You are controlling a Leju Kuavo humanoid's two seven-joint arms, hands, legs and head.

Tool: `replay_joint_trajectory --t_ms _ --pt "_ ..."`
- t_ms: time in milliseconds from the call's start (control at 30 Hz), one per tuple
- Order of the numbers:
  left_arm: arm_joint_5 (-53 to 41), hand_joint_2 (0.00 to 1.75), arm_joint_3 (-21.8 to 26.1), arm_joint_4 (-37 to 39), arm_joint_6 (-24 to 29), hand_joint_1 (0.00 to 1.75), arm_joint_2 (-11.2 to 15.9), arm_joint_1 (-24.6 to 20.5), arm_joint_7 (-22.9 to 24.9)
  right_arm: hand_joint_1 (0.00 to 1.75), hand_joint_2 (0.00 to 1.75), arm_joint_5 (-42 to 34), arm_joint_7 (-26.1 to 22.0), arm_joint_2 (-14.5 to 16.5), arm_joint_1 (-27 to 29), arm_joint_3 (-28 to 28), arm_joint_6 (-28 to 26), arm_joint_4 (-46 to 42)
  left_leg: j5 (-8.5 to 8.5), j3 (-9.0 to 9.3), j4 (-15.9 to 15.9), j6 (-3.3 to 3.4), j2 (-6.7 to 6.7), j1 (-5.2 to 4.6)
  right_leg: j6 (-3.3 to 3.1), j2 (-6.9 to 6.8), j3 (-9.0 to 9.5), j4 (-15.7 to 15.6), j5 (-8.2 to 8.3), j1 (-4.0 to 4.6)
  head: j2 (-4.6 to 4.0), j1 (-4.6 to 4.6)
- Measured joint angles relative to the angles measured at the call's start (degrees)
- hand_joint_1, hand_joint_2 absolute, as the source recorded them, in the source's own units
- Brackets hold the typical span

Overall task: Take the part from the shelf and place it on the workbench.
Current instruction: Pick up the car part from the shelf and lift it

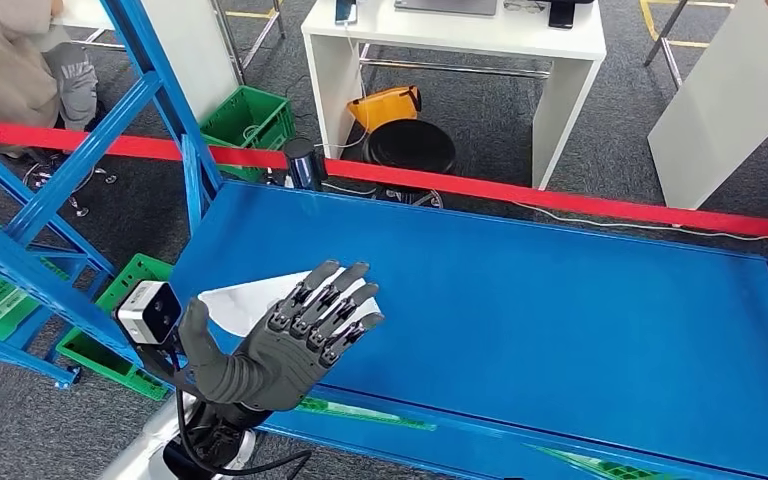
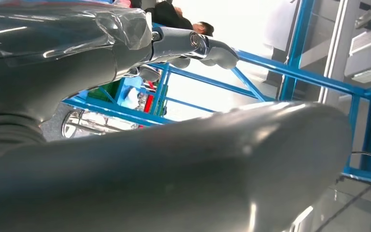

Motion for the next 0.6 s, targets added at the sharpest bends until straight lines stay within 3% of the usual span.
replay_joint_trajectory --t_ms 67,133,167,200,267,300,333,367,400,433,467,533,600 --pt "0.0 0.00 0.0 0.0 0.0 0.00 0.0 -0.1 0.0 0.00 0.00 0.0 0.0 0.1 0.0 0.0 0.0 0.0 -0.11 1.01 -2.3 0.52 0.02 -0.59 0.89 -0.06 -0.05 -0.5 1.05 -0.41 0.00 -0.04" --pt "0.1 0.00 0.0 -0.1 0.0 0.00 0.0 -0.2 0.0 0.00 0.00 0.0 0.0 0.2 0.1 0.0 0.0 0.0 1.88 0.65 -3.7 1.24 0.06 -0.61 1.38 -0.08 -0.32 -0.8 1.48 -0.45 0.00 -0.05" --pt "0.1 0.00 0.0 -0.1 0.0 0.00 -0.1 -0.2 0.0 0.00 0.00 0.0 0.0 0.2 0.1 0.1 0.0 0.0 3.01 0.29 -4.6 1.63 0.15 -0.49 1.25 -0.06 -0.70 -0.3 0.56 -0.31 0.00 0.02" --pt "0.1 0.00 0.0 -0.1 0.0 0.00 -0.2 -0.3 0.0 0.00 0.00 0.0 0.0 0.2 0.1 0.1 0.0 0.0 4.21 -0.24 -5.4 1.83 0.23 -0.31 0.90 -0.05 -1.39 1.5 -1.47 -0.19 0.00 0.09" --pt "0.0 0.00 -0.1 -0.1 0.0 0.00 -0.3 -0.3 0.0 0.00 0.00 0.0 0.0 0.0 0.1 0.1 -0.1 0.0 5.88 -1.93 -5.6 1.83 0.31 -0.37 0.34 -0.04 -3.17 8.0 -6.74 -0.25 0.00 0.17" --pt "0.0 0.00 -0.1 0.0 -0.1 0.00 -0.3 -0.3 0.0 0.00 0.00 -0.1 0.0 -0.1 0.1 0.1 -0.2 0.0 6.70 -2.94 -5.5 1.64 0.35 -0.37 0.58 -0.05 -3.77 11.7 -8.38 -0.30 0.00 0.17" --pt "0.0 0.00 -0.1 0.0 -0.1 0.00 -0.3 -0.3 0.0 0.00 0.00 -0.1 0.0 -0.2 0.1 0.1 -0.3 0.0 7.46 -3.92 -5.4 1.48 0.39 -0.34 1.20 -0.05 -3.74 14.2 -8.63 -0.38 0.00 0.17" --pt "0.1 0.00 -0.1 0.0 -0.1 0.00 -0.3 -0.3 0.1 0.00 0.00 -0.2 0.0 -0.3 0.0 0.1 -0.3 0.0 8.17 -4.94 -5.2 1.27 0.43 -0.26 2.06 -0.05 -2.82 15.0 -7.78 -0.51 0.00 0.17" --pt "0.1 0.00 -0.1 0.1 -0.2 0.00 -0.3 -0.3 0.1 0.00 0.00 -0.3 0.0 -0.3 0.0 0.1 -0.4 0.0 8.79 -6.11 -4.8 0.97 0.46 -0.15 2.95 -0.06 -0.84 13.6 -6.45 -0.69 0.00 0.17" --pt "0.1 0.00 -0.1 0.1 -0.3 0.00 -0.3 -0.3 0.1 0.00 0.00 -0.3 0.0 -0.3 -0.1 0.1 -0.4 0.0 9.23 -7.24 -4.1 0.64 0.48 -0.06 3.56 -0.06 2.07 10.2 -5.69 -0.95 0.00 0.17" --pt "0.1 0.00 -0.1 0.1 -0.4 0.00 -0.3 -0.3 0.2 0.00 0.00 -0.3 0.0 -0.3 -0.3 0.1 -0.5 0.0 9.52 -8.38 -3.2 0.33 0.51 -0.04 3.75 -0.03 5.34 5.9 -5.95 -1.00 0.00 0.17" --pt "0.0 0.00 0.0 0.1 -0.5 0.00 -0.3 -0.3 0.2 0.00 0.00 -0.3 0.0 -0.3 -0.5 0.1 -0.5 -0.1 9.91 -9.94 -1.6 -0.29 0.57 -0.11 2.86 0.01 9.14 -0.1 -7.85 -0.86 0.00 0.07" --pt "-0.2 0.00 0.0 0.1 -0.5 0.00 -0.3 -0.2 0.2 0.00 0.00 -0.2 0.0 -0.3 -0.5 0.1 -0.5 0.0 10.42 -10.44 -1.3 -0.86 0.61 0.07 1.43 -0.02 9.07 -1.0 -8.42 -0.56 0.00 -0.04"
